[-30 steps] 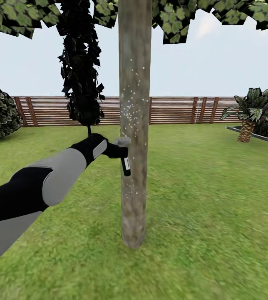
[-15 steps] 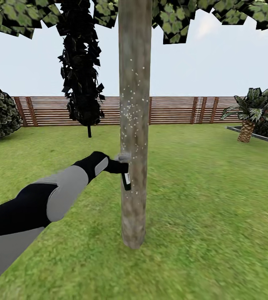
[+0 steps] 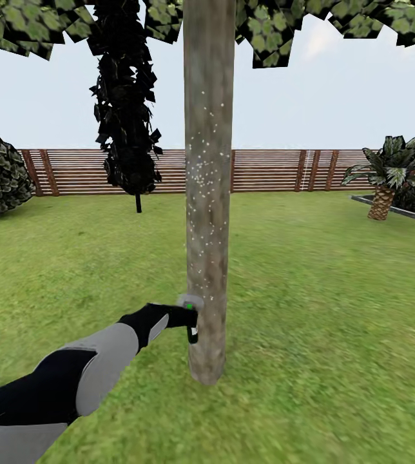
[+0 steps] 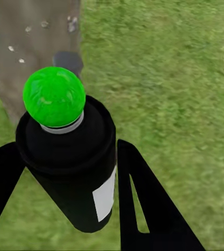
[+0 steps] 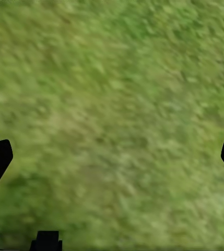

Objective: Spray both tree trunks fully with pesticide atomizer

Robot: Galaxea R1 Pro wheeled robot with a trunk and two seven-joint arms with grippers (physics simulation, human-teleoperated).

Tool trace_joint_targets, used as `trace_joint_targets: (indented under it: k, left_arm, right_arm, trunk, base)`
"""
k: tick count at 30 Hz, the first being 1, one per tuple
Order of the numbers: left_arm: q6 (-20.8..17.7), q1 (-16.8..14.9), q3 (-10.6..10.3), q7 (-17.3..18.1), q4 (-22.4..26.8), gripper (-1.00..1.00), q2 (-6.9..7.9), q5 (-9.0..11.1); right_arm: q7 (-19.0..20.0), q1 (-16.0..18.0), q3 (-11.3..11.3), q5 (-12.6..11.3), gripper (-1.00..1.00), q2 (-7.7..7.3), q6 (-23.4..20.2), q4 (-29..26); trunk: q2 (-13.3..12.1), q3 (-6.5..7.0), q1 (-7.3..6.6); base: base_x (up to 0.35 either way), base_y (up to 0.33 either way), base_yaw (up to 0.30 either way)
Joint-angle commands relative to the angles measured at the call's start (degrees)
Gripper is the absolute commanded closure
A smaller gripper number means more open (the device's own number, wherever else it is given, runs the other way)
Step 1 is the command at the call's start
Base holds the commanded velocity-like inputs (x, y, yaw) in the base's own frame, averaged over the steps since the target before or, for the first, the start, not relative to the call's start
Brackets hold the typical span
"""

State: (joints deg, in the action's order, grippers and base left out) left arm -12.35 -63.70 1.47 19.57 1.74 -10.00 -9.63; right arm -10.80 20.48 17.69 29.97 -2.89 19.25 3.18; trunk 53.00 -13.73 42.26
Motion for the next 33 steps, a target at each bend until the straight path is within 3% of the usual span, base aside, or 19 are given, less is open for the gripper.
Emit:
trace_joint_targets:
  k: [1,3,6,8,12,20,26,33]
  left_arm:
    - [4.88,2.50,0.27,-0.08,0.03,1.00,0.56,0.25]
    - [8.75,5.06,0.28,-0.07,0.02,1.00,2.48,0.41]
    - [14.82,7.43,0.33,-0.06,0.08,1.00,3.55,0.52]
    - [16.40,7.96,0.40,-0.10,0.12,1.00,4.11,0.54]
    - [17.34,8.27,0.49,-0.08,0.18,1.00,5.16,0.57]
    - [17.40,8.33,0.55,-0.14,0.21,1.00,5.47,0.62]
    - [17.20,8.33,0.51,-0.12,0.28,1.00,5.86,4.92]
    - [16.32,8.33,0.47,0.14,0.26,1.00,6.30,5.33]
  right_arm:
    - [0.21,-0.19,0.00,0.00,-1.00,0.03,0.00,0.02]
    - [0.50,-0.34,0.01,0.00,-1.00,0.28,0.00,0.03]
    - [0.64,-0.61,-0.01,0.00,-1.00,0.45,0.00,0.06]
    - [0.67,-0.91,-0.02,0.00,-1.00,0.49,0.00,0.06]
    - [0.69,-1.17,-0.02,0.00,-1.00,0.51,0.00,0.05]
    - [0.67,-1.23,-0.02,0.00,-1.00,1.17,0.00,0.07]
    - [0.69,-1.23,-0.01,0.00,-1.00,1.24,0.00,0.05]
    - [0.70,-1.23,0.00,0.00,-1.00,1.24,0.00,0.03]
  trunk:
    - [0.00,0.01,0.00]
    - [0.00,0.01,0.00]
    - [0.00,0.01,0.00]
    - [0.00,0.01,0.00]
    - [0.00,0.01,0.00]
    - [0.00,0.01,0.00]
    - [0.00,0.01,0.00]
    - [0.00,0.01,0.00]
  base:
    - [0.000,0.000,0.000]
    - [0.000,0.000,0.000]
    - [0.000,0.000,0.000]
    - [0.000,0.000,0.000]
    - [0.002,0.020,0.000]
    - [0.127,0.235,0.000]
    - [0.158,0.317,0.000]
    - [0.020,0.348,-0.075]
